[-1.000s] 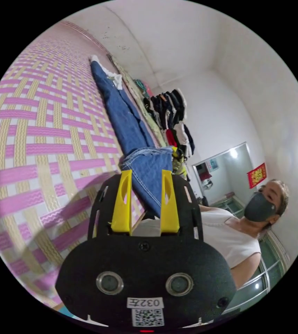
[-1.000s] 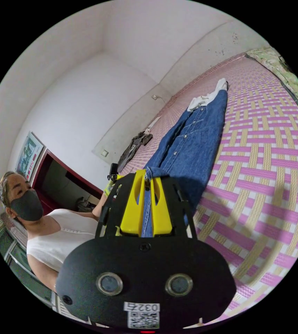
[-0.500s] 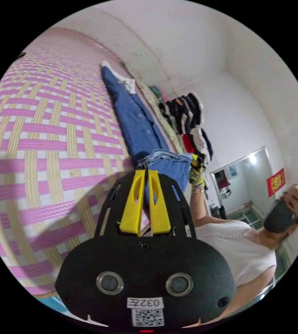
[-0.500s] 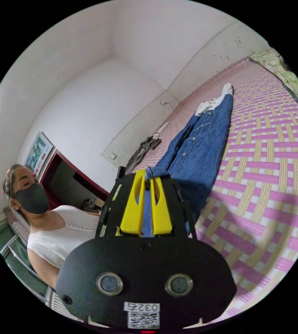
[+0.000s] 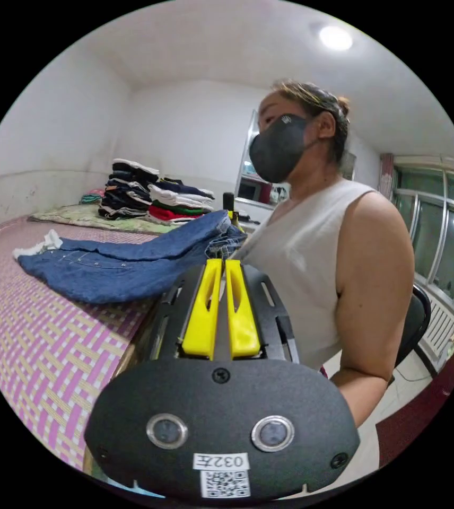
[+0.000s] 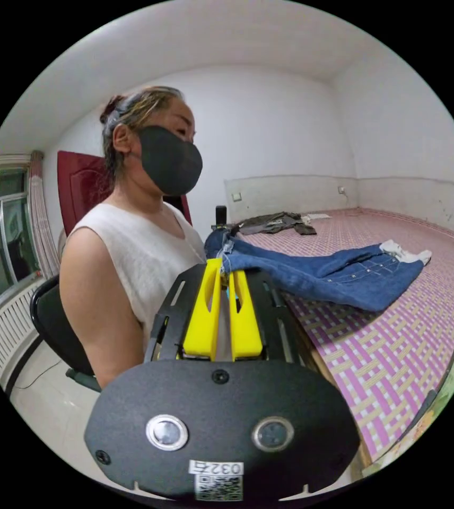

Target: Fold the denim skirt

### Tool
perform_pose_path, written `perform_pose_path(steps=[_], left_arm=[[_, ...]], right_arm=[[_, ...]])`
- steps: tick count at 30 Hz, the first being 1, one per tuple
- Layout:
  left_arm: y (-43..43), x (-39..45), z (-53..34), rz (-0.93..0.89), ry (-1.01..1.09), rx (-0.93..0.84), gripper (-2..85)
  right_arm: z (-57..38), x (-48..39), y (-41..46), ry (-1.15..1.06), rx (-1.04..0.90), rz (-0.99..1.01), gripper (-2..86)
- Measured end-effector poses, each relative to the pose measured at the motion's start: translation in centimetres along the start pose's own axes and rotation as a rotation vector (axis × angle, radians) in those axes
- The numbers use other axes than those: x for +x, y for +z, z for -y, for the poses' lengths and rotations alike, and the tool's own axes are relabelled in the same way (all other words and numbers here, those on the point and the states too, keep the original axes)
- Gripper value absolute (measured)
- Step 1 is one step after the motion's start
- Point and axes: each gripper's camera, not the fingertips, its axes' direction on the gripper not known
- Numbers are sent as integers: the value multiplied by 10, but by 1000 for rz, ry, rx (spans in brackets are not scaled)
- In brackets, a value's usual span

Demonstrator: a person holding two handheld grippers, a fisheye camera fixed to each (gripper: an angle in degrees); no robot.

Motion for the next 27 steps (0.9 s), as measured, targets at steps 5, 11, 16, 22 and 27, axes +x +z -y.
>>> perform_pose_path(steps=[5,11,16,22,27], left_arm=[[6,21,19,7,93,-92,-10],[-17,-51,58,87,32,-29,-10],[-28,-196,104,168,-169,2,-10],[9,-386,86,266,-517,-101,-9],[24,-451,53,256,-778,-175,16]], right_arm=[[13,-2,18,-39,-52,81,-4],[54,70,8,36,43,79,-4],[84,212,6,376,152,-33,-4],[57,365,58,778,37,-144,3],[39,384,69,941,55,-133,80]])
